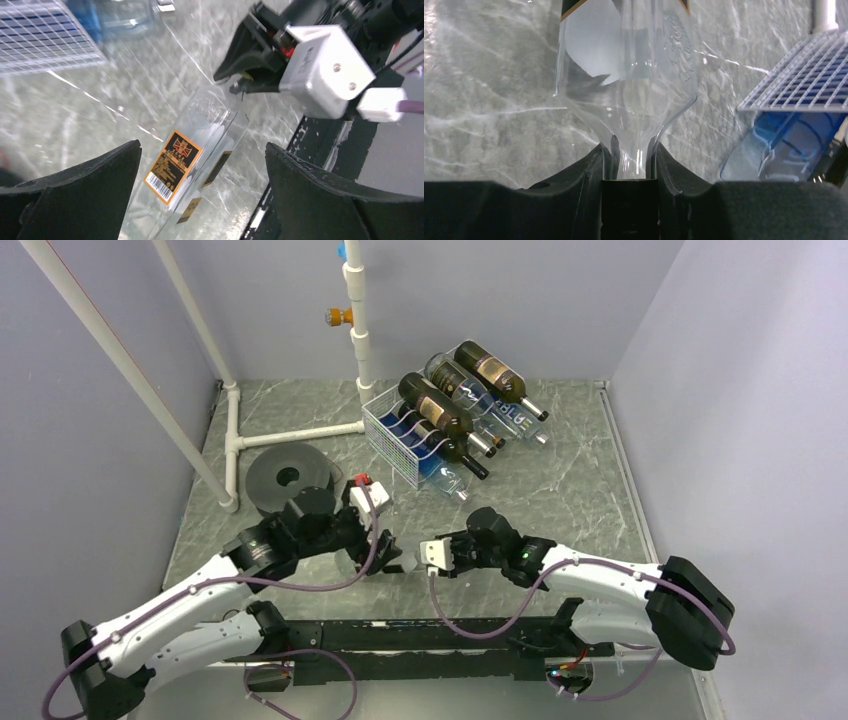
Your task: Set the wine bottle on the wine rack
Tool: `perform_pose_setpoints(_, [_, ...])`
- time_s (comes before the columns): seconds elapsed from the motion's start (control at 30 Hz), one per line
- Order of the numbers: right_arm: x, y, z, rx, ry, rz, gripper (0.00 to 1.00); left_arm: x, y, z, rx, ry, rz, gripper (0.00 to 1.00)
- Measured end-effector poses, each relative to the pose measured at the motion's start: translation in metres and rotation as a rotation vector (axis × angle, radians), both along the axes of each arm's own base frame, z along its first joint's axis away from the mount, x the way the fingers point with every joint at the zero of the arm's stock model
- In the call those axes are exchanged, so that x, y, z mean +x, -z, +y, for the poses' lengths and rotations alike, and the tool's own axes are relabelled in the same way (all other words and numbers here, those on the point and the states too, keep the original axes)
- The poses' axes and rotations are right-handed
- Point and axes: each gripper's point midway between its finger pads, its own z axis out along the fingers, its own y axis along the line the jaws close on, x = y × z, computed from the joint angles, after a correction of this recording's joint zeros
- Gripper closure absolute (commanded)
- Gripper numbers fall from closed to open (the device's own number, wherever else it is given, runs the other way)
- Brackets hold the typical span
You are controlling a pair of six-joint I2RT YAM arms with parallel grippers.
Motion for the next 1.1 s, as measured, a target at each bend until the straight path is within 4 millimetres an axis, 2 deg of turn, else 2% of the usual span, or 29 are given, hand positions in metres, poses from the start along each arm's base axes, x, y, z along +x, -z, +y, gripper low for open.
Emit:
perform_pose_setpoints(0.1, [0.002,0.0,-0.001,0.011,0.057,0.025,1.0,0.006,-0.036,0.007,-0.035,-0.023,-0.091,0.0])
perform_pose_setpoints(0.27, [0.002,0.001,0.0,0.021,0.12,0.054,1.0,0.019,-0.109,0.03,-0.096,-0.124,-0.28,0.0])
perform_pose_setpoints(0.4, [0.001,0.003,0.001,0.035,0.17,0.092,1.0,0.041,-0.169,0.061,-0.129,-0.316,-0.425,0.0])
perform_pose_setpoints(0.57, [0.006,0.0,0.001,0.067,0.257,0.113,1.0,0.071,-0.218,0.094,-0.142,-0.558,-0.565,0.01])
perform_pose_setpoints(0.7, [0.012,-0.012,-0.004,0.132,0.349,0.11,1.0,0.092,-0.235,0.112,-0.116,-0.711,-0.658,0.0])
perform_pose_setpoints(0.77, [0.015,-0.017,-0.008,0.158,0.394,0.111,1.0,0.099,-0.235,0.119,-0.099,-0.771,-0.697,0.01])
perform_pose_setpoints(0.83, [0.019,-0.023,-0.011,0.186,0.433,0.109,1.0,0.103,-0.224,0.128,-0.07,-0.823,-0.728,0.01])
perform_pose_setpoints(1.0, [0.024,-0.038,-0.011,0.251,0.476,0.103,1.0,0.104,-0.183,0.15,0.029,-0.904,-0.77,0.03])
perform_pose_setpoints(1.1, [0.027,-0.043,-0.009,0.272,0.489,0.099,1.0,0.105,-0.182,0.16,0.073,-0.935,-0.791,0.02])
